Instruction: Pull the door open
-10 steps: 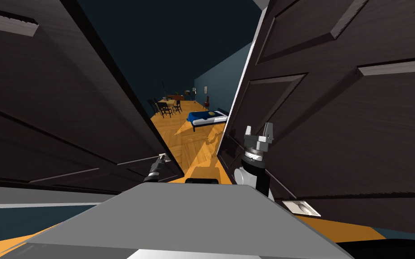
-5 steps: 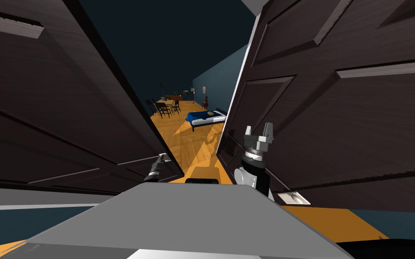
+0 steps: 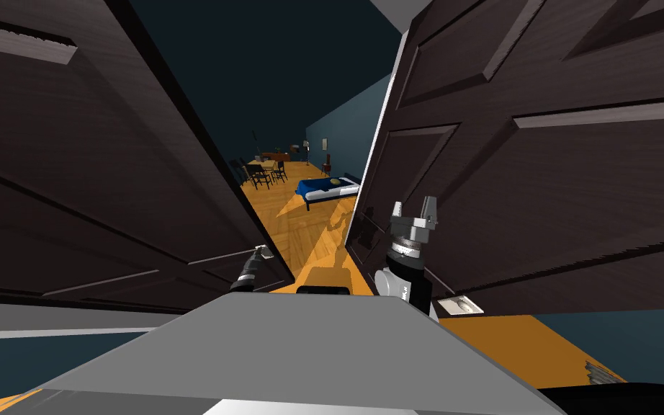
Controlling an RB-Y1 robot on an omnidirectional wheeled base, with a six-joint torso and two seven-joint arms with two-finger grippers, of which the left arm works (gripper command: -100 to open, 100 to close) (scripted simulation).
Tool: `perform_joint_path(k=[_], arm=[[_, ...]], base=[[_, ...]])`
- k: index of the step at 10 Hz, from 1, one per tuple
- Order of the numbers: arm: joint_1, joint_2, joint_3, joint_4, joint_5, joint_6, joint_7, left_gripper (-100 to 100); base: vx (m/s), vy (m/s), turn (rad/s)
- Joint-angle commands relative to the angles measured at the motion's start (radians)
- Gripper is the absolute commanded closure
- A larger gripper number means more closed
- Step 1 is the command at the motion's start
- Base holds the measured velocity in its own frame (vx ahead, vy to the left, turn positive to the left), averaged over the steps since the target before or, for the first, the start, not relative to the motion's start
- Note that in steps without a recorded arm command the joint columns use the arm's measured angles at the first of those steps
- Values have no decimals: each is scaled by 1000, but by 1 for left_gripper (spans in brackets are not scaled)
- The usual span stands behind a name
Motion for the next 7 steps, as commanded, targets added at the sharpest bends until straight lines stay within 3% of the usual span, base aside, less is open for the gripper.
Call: perform_joint_path(k=[1, 7], arm=[[0, -2, -7, -1, 14, 8, 50, 100], [-5, -1, -16, 0, 41, 20, 179, 100]], base=[[-53, 15, -64], [-40, 7, -41]])
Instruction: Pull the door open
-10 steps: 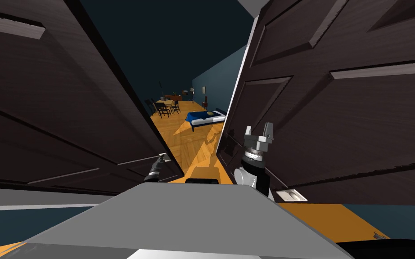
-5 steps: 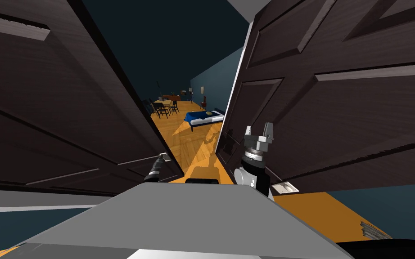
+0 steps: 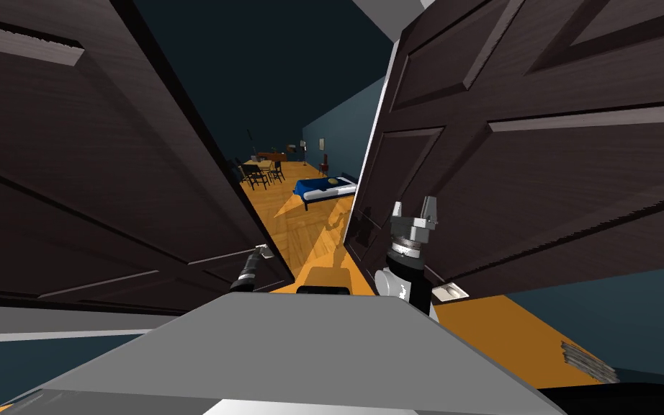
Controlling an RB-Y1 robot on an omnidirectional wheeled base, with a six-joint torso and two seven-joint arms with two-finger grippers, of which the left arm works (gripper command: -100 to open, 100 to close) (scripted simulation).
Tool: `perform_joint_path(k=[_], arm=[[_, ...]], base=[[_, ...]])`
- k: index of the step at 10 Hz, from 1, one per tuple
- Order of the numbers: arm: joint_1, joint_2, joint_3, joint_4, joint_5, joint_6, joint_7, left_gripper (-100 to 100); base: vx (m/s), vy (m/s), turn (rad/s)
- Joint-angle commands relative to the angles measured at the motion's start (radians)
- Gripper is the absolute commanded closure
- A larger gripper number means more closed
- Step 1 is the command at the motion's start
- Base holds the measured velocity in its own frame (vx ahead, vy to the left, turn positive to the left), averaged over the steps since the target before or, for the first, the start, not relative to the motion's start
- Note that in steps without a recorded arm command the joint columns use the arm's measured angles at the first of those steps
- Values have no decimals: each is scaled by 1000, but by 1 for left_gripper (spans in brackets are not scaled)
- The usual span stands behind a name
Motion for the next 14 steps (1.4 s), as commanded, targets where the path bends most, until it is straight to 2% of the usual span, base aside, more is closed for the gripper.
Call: perform_joint_path(k=[1, 3, 6, 7, 11, 14], arm=[[0, -5, -9, -2, 8, 7, 48, 100], [-2, -4, -12, -1, 16, 11, 83, 100], [-6, -3, -19, -1, 38, 21, 175, 100], [-6, -3, -19, -1, 38, 21, 182, 100], [-10, -2, -28, 0, 64, 32, 298, 100], [-13, -2, -32, 0, 78, 38, 362, 100]], base=[[-39, 8, -38], [-51, 6, -47], [-43, 11, -47], [-34, 10, -30], [-41, 5, -46], [-39, 3, -31]])
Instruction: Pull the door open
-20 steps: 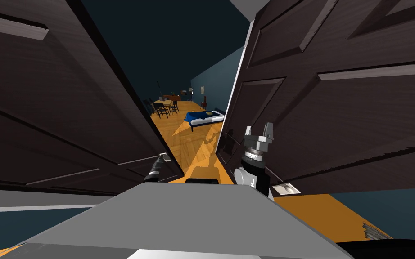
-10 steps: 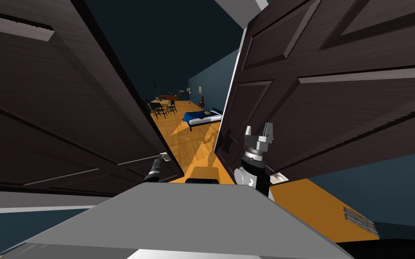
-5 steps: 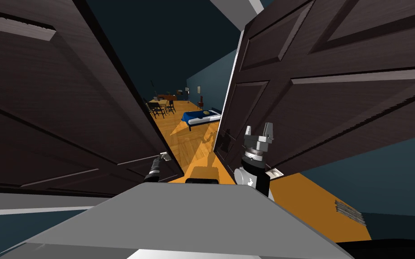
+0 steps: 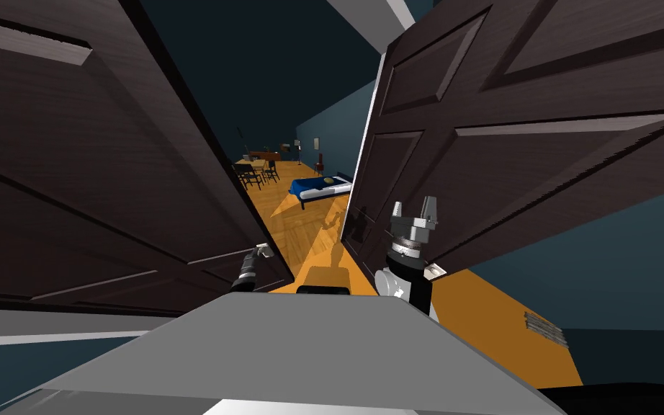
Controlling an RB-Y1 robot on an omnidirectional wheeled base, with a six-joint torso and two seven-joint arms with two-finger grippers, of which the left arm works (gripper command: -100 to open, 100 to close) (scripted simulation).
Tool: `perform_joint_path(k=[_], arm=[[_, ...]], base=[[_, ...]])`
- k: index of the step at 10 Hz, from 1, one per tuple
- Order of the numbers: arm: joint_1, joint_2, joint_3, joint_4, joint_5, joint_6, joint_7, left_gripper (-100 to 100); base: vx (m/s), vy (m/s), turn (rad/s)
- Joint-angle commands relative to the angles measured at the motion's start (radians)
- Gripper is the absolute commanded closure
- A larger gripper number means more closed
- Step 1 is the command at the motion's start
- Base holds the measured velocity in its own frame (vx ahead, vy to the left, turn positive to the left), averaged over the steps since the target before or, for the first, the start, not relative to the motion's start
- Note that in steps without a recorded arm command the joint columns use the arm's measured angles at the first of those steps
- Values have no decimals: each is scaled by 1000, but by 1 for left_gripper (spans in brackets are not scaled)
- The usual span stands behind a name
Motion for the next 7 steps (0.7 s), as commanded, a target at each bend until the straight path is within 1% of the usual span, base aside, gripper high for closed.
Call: perform_joint_path(k=[1, 4, 5, 6, 7], arm=[[-3, -7, -13, -1, 4, 1, 39, 100], [-6, -6, -17, -1, 17, 6, 101, 100], [0, 1, -5, -2, 18, 9, 84, 100], [5, 8, -19, -4, 13, 5, 102, 100], [6, 9, -23, -5, 11, 4, 106, 100]], base=[[-31, 8, -32], [-31, 5, -37], [-18, 15, 8], [-128, 25, -66], [-180, 18, -84]])
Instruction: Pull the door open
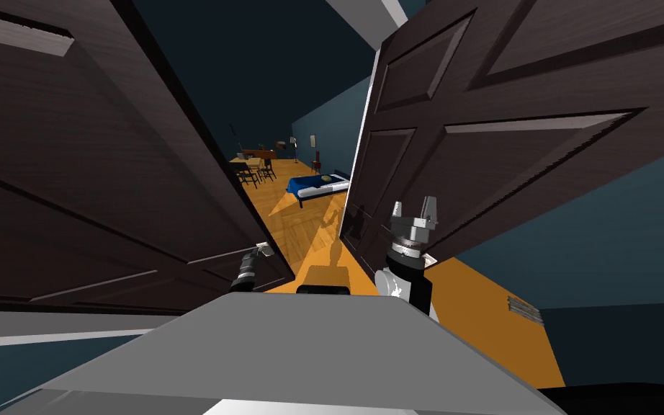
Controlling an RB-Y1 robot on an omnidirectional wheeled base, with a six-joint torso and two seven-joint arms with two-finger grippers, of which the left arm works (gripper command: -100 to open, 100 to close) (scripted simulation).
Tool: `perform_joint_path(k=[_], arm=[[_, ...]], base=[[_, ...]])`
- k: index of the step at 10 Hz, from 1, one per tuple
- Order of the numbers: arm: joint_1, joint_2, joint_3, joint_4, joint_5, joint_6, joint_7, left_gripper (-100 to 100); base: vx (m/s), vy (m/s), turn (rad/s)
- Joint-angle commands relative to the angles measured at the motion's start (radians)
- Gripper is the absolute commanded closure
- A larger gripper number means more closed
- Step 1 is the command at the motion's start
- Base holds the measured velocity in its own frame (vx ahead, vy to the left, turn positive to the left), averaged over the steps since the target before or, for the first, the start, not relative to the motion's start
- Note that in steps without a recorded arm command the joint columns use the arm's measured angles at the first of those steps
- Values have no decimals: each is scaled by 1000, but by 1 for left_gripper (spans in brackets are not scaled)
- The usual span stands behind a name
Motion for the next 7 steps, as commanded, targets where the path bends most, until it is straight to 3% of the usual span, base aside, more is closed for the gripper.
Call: perform_joint_path(k=[1, 7], arm=[[6, -4, -3, -5, 0, -1, 5, -100], [23, -14, -11, -19, 1, -5, 18, -100]], base=[[-171, -59, 5], [-143, -100, 24]])
